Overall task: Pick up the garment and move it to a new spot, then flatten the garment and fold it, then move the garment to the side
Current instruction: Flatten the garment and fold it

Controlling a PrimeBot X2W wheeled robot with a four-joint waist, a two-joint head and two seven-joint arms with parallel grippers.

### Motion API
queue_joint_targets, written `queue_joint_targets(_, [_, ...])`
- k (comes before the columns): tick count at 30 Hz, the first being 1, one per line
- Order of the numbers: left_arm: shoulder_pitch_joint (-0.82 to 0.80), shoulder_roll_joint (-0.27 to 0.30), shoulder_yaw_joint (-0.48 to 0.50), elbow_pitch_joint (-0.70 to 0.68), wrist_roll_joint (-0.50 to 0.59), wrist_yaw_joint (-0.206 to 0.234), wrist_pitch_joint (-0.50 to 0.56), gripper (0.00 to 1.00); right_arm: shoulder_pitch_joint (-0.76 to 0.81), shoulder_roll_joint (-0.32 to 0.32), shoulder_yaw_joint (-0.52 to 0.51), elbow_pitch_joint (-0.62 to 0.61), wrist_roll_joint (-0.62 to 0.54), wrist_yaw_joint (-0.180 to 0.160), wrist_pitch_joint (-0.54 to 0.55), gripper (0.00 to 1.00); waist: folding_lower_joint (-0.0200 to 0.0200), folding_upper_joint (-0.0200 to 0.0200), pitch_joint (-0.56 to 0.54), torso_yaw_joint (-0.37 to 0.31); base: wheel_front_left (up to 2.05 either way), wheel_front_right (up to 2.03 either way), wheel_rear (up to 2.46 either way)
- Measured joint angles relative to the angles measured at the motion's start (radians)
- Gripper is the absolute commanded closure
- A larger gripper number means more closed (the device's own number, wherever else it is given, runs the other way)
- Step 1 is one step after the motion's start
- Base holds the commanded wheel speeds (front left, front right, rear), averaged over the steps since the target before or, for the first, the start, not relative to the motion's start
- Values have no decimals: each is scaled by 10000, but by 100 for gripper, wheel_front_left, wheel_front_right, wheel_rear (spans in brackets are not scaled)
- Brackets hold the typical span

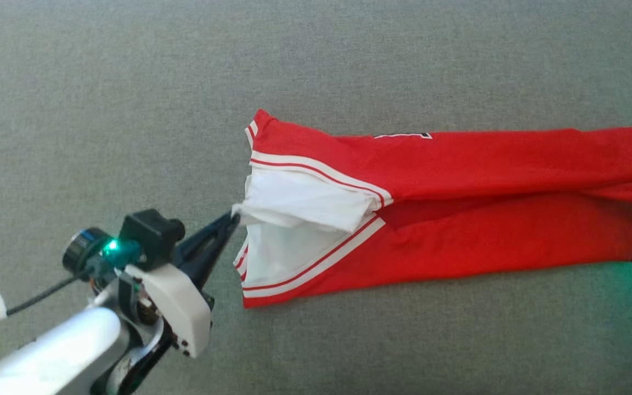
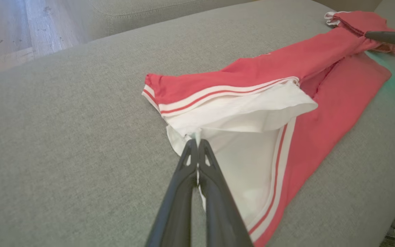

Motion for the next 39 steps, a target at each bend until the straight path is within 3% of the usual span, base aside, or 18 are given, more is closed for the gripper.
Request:
queue_joint_targets(5, [278, -8, -107, 4, -155, 90, -136, 100, 445, 46, -174, -144, -90, 0, 102, 97, 0, 0, -64, 15, 0, 0, 0])
queue_joint_targets(6, [412, -29, -115, 15, -171, 113, -221, 100, 539, 98, -217, -165, -146, 0, 190, 34, 0, 0, -44, 2, 0, 0, 0])
queue_joint_targets(7, [441, -61, -130, 31, -251, 117, -219, 100, 538, 127, -272, -159, -188, 0, 188, 0, 0, 0, -35, -3, 0, 0, 0])
queue_joint_targets(9, [446, -136, -144, 50, -303, 151, -221, 100, 537, 209, -389, -140, -293, 0, 188, 0, 0, 0, -21, -18, 0, 0, 0])
queue_joint_targets(10, [446, -178, -144, 59, -303, 205, -224, 92, 539, 238, -401, -136, -322, 0, 188, 0, 0, 0, -23, -29, 0, 0, 0])
queue_joint_targets(12, [453, -282, -144, 113, -303, 267, -336, 57, 548, 301, -430, -138, -349, 0, 188, 0, 1, 0, -54, -52, 0, 0, 0])
queue_joint_targets(13, [475, -345, -140, 159, -301, 305, -420, 20, 570, 337, -468, -146, -349, 0, 186, 0, 1, 0, -88, -68, 0, 0, 0])
queue_joint_targets(14, [475, -345, -140, 159, -301, 305, -420, 0, 570, 337, -468, -146, -349, 0, 186, 0, 1, 0, -88, -68, 0, 0, 0])
queue_joint_targets(23, [1491, -1112, 253, 761, -115, 1459, -2401, 0, 1832, 968, -1223, -554, -439, 0, -146, 0, 0, 0, -747, -203, 0, 0, 0])
queue_joint_targets(29, [2476, -2023, 600, 1655, 153, 2368, -4125, 0, 2323, 1586, -1695, -744, -433, 0, -295, 0, -1, 0, -1361, -155, 0, 0, 0])
queue_joint_targets(33, [2953, -2660, 838, 2136, 663, 2778, -4537, 0, 2383, 1818, -1916, -679, -268, 0, -222, 0, -1, 0, -1608, 82, 0, 0, 0])
queue_joint_targets(39, [3268, -3509, 1434, 2180, 1929, 2987, -4625, 0, 1819, 1937, -2661, 136, -192, 0, -36, 0, 0, 0, -1762, 630, 0, 0, 0])
